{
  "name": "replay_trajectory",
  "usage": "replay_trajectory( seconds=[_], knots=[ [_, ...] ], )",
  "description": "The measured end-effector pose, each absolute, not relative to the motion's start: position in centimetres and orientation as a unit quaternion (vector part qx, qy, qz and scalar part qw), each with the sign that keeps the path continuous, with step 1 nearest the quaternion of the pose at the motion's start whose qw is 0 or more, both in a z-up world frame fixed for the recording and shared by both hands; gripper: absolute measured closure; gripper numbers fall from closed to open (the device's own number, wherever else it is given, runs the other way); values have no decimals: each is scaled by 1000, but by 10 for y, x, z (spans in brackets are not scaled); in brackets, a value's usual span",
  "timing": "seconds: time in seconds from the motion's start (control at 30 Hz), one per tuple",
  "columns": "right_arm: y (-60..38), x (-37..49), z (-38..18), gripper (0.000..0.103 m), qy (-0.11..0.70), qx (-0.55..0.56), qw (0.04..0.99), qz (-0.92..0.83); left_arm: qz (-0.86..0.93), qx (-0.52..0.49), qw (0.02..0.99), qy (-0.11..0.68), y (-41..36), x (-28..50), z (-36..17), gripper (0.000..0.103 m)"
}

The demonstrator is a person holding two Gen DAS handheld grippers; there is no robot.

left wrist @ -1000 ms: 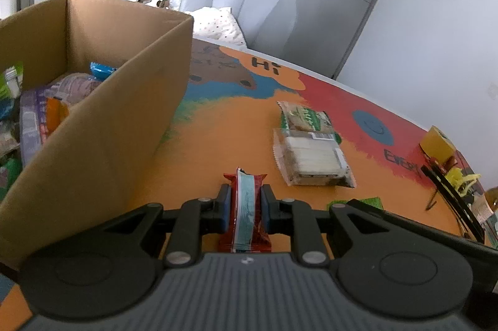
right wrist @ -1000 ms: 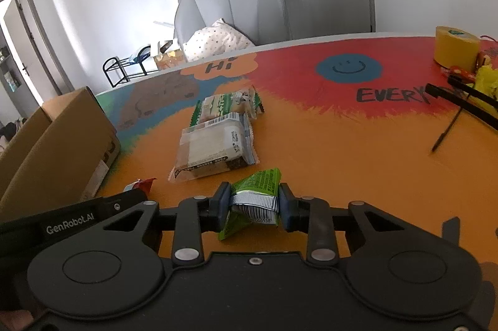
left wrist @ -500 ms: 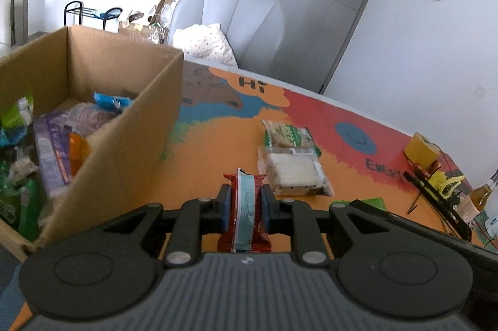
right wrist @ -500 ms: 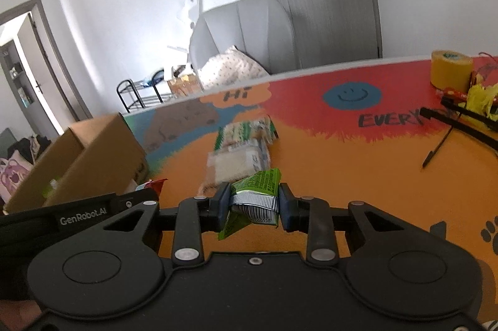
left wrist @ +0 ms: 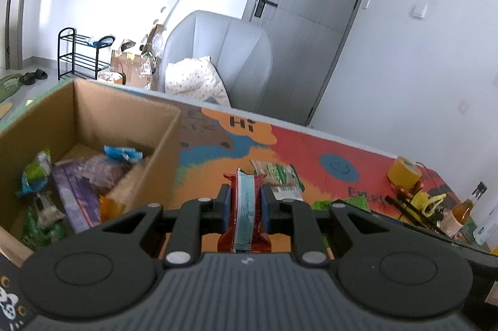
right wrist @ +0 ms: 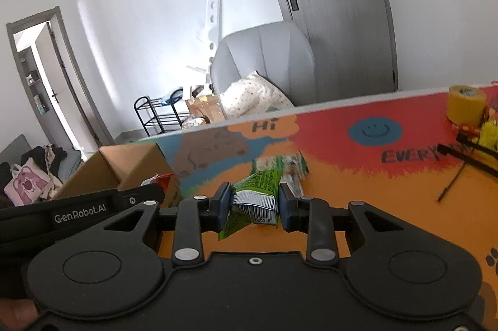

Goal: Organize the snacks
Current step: 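Lift and carry the red packet and green wrapper with both tools over the box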

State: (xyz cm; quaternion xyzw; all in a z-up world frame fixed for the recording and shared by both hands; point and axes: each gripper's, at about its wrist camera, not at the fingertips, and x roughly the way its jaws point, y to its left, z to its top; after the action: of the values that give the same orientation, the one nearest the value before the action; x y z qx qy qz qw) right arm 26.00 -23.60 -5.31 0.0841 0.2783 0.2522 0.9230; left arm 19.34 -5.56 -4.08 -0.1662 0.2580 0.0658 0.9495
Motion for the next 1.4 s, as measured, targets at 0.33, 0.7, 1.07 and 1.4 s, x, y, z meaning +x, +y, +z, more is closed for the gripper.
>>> replay_trajectory(
  seconds=[0.33,0.7,1.07,1.4],
  knots=[
    [-213,254,-31,73,255,77,923,277,78,-169,954,235,-31,180,-21,84],
    [-184,251,-15,73,238,71,916,316,99,-169,957,213,-5,165,0,84],
    [-155,247,-7,73,235,63,906,346,125,-175,954,210,24,152,2,84],
    [-125,236,-9,73,245,56,889,382,153,-192,942,228,55,140,-6,84]
  ],
)
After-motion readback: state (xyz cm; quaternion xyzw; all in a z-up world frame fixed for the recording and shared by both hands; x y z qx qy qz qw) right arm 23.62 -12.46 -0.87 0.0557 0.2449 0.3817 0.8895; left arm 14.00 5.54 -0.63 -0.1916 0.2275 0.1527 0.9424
